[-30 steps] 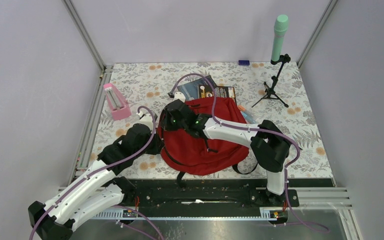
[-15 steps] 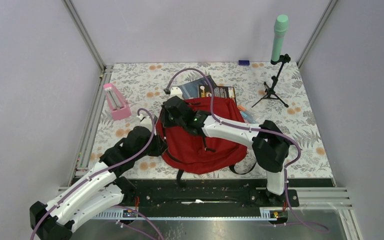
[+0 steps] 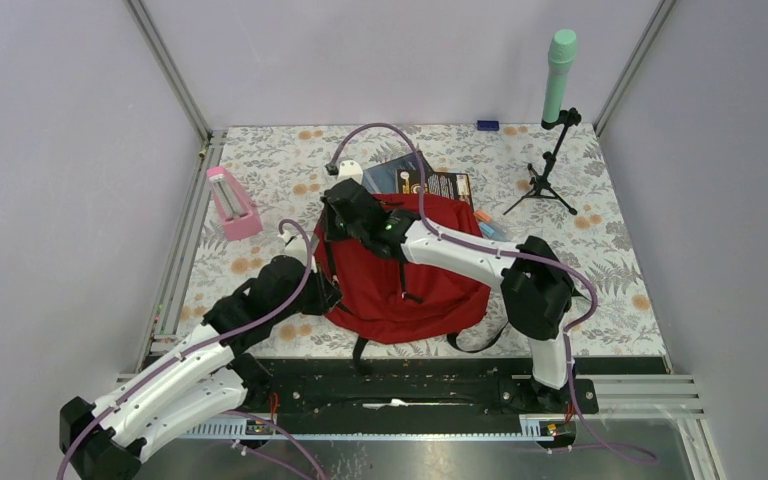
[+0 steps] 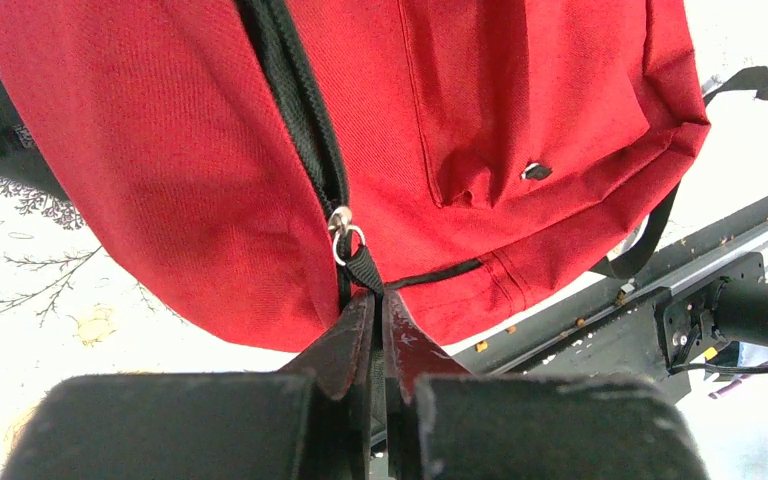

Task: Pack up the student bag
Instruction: Unzip the student bag at the center of the board.

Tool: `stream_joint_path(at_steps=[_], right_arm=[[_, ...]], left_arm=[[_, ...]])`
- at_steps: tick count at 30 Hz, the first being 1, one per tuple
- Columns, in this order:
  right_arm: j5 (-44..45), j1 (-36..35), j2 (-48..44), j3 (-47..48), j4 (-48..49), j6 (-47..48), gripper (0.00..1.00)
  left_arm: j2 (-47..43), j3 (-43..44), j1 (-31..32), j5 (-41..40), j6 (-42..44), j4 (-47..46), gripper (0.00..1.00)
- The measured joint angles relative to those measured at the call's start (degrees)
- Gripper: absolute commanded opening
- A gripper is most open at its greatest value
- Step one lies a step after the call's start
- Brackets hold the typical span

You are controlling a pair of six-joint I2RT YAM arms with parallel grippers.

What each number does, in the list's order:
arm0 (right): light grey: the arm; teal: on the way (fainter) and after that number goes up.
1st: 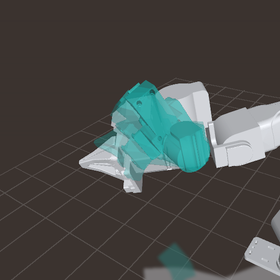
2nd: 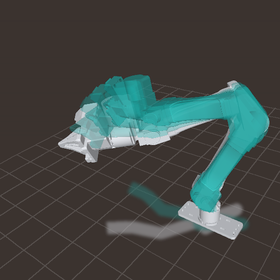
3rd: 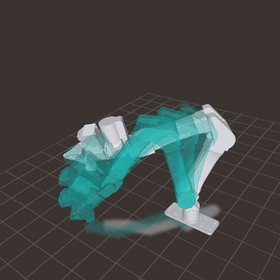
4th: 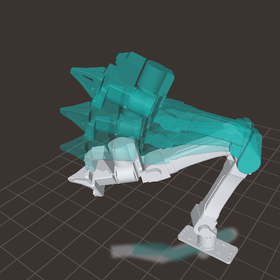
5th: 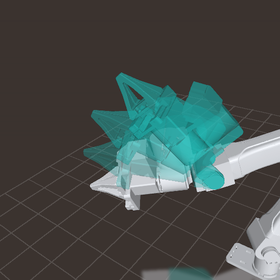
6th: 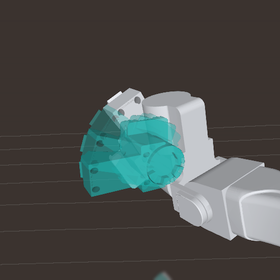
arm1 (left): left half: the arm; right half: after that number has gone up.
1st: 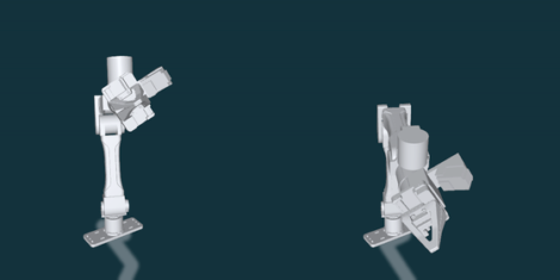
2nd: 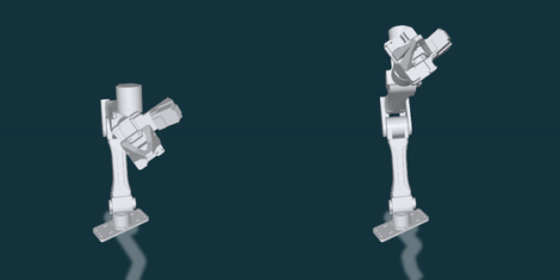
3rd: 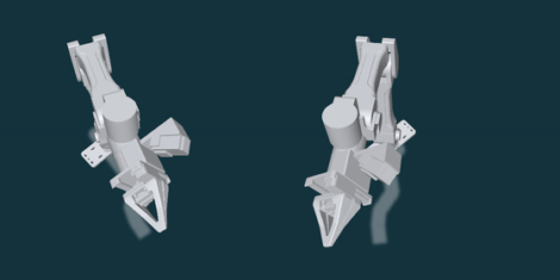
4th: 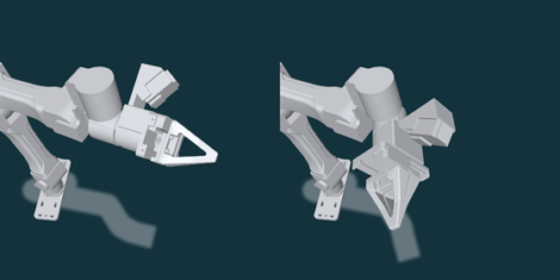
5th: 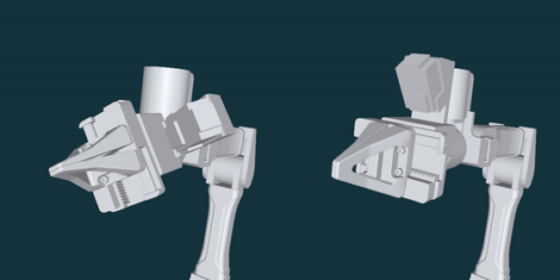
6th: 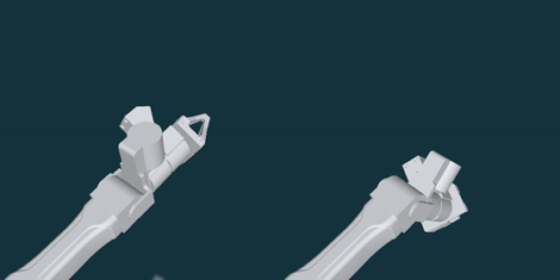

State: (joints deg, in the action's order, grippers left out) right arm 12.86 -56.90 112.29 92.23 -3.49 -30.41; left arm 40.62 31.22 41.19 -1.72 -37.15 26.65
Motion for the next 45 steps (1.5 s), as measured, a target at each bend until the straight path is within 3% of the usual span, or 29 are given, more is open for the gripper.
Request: stream_joint_path(at_steps=[19, 45], right_arm=[[3.1, 4.5, 1.0, 4.7, -0.1, 0.2, 0.0], [5.5, 4.5, 2.3, 9.3, -1.8, 2.1, 0.0]], left_arm=[[1.1, 0.0, 2.8, -2.8, -1.5, 1.9, 0.0], [5.9, -4.3, 6.4, -4.9, -5.5, -6.2, 0.0]])
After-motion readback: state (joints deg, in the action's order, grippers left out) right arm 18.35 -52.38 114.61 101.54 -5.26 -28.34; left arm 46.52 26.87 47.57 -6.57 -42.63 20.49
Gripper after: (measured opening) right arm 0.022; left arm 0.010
